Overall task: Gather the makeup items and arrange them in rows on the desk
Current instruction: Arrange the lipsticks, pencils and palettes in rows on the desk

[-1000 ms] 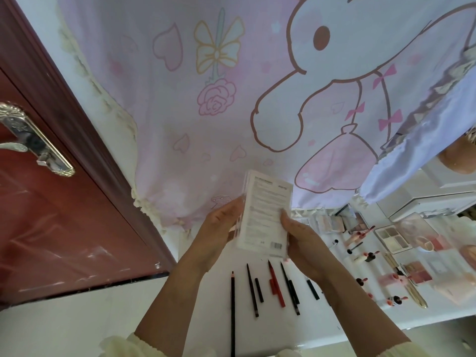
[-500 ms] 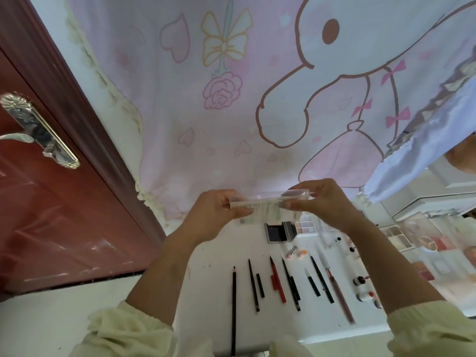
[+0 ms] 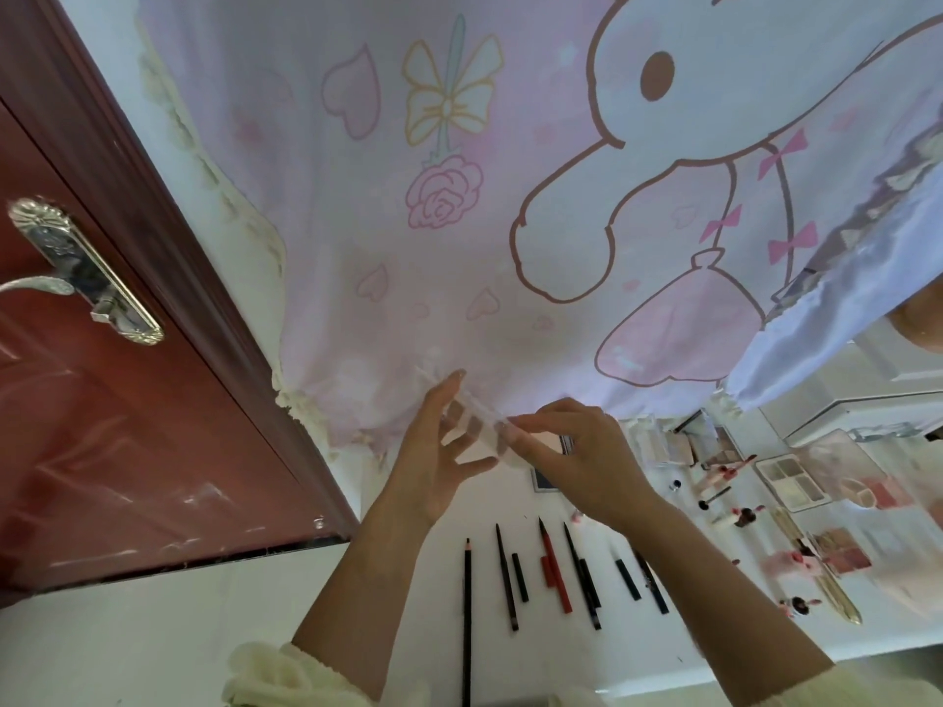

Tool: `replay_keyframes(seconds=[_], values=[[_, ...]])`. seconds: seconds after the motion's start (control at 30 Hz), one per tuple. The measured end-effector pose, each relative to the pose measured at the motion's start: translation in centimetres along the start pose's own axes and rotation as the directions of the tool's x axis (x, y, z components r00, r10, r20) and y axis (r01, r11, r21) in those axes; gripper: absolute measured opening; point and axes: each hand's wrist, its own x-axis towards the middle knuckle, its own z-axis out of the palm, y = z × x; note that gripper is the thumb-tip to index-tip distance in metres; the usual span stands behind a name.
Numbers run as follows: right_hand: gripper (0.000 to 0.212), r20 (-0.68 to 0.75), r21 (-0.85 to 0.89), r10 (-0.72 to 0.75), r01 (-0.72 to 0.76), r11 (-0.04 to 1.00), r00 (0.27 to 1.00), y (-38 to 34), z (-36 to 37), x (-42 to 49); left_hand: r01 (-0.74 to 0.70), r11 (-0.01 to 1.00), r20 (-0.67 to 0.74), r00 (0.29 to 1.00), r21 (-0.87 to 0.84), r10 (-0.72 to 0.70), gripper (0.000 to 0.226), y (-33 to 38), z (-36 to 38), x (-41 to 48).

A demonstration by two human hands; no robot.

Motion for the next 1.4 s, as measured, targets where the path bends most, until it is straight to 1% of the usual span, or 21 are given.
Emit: replay_keyframes(seconds=[0.03,0.07,0.2,0.3,0.33,0.4,0.43,0.5,0.63,0.7,0.83,0.93,1.03,1.1,1.17,1.23,1.3,1.33,1.4], values=[[0.036,0.055,0.002,-0.004,0.004,1.0,0.998,-0.2,-0.3,0.0,-0.022,0.999,-0.007,1.0,0.033,0.023,0.088,0.0,-0.1,-0.1],[0.036,0.097,0.003,-0.001,0.001,1.0,0.995,-0.4,-0.6,0.2,-0.047,0.997,-0.014,0.999,0.062,0.048,0.085,0.0,-0.3,-0.2],[0.021,0.194,0.026,0.009,-0.014,1.0,0.981,-0.8,-1.3,0.7,-0.111,0.978,0.042,0.994,0.174,0.105,0.082,-0.6,-0.4,-0.1],[0.015,0.257,0.023,0.001,-0.007,1.0,0.966,-1.1,-1.8,0.9,-0.131,0.956,0.061,0.991,0.263,0.119,0.064,-0.9,-0.6,-0.1],[0.015,0.277,-0.002,-0.005,0.005,1.0,0.961,-1.1,-1.8,1.0,-0.139,0.947,0.068,0.99,0.291,0.124,0.063,-0.9,-0.6,-0.2],[0.017,0.315,-0.051,-0.003,0.02,0.998,0.949,-1.1,-1.6,1.1,-0.157,0.925,0.088,0.987,0.347,0.135,0.071,-0.9,-0.7,-0.3],[0.021,0.325,-0.068,0.009,0.014,0.998,0.946,-1.1,-1.4,1.1,-0.169,0.913,0.101,0.985,0.371,0.142,0.073,-0.9,-0.7,-0.3],[0.029,0.32,-0.089,0.037,-0.008,0.996,0.947,-1.2,-0.9,1.0,-0.191,0.899,0.125,0.98,0.395,0.153,0.07,-1.0,-0.8,-0.4],[0.023,0.291,-0.058,-0.006,0.024,0.998,0.957,-1.7,-0.6,0.6,-0.18,0.896,0.126,0.982,0.405,0.141,0.067,-1.4,-1.1,-0.5],[0.026,0.292,-0.037,-0.014,0.026,0.999,0.956,-1.8,-0.6,0.5,-0.167,0.903,0.134,0.983,0.397,0.123,0.066,-1.7,-1.4,-0.4],[0.024,0.326,0.003,-0.017,0.017,1.0,0.945,-1.6,-0.7,0.5,-0.139,0.928,0.157,0.984,0.346,0.089,0.07,-2.2,-1.8,-0.5],[0.02,0.377,0.014,0.014,-0.021,1.0,0.926,-1.1,-0.6,0.8,-0.111,0.945,0.176,0.983,0.307,0.058,0.073,-2.5,-2.0,-0.5],[0.014,0.383,0.028,0.055,-0.071,0.997,0.922,-0.6,-0.4,1.1,-0.057,0.963,0.168,0.986,0.263,0.013,0.075,-3.0,-2.4,-0.4],[0.017,0.383,0.064,0.081,-0.114,0.991,0.92,-0.3,-0.4,1.3,-0.011,0.976,0.188,0.982,0.216,-0.03,0.066,-3.3,-2.7,-0.2],[0.024,0.388,0.086,0.119,-0.165,0.983,0.914,0.1,-0.6,1.6,0.028,0.993,0.231,0.971,0.114,-0.054,0.055,-3.6,-3.1,-0.1],[0.038,0.333,0.054,0.155,-0.183,0.982,0.93,0.8,-0.5,2.1,0.108,0.991,0.237,0.968,-0.079,-0.087,0.058,-4.0,-3.7,0.1],[0.046,0.228,0.019,0.195,-0.205,0.979,0.954,1.9,-0.5,2.8,0.197,0.944,0.231,0.963,-0.265,-0.137,0.064,-4.2,-4.4,0.5],[0.047,0.178,0.005,0.224,-0.228,0.974,0.958,2.2,-0.5,3.2,0.213,0.926,0.228,0.963,-0.311,-0.145,0.066,-4.2,-4.8,0.9],[0.044,0.128,-0.027,0.268,-0.267,0.963,0.955,2.9,-0.8,4.1,0.219,0.915,0.236,0.961,-0.34,-0.142,0.068,-4.2,-5.7,1.6]])
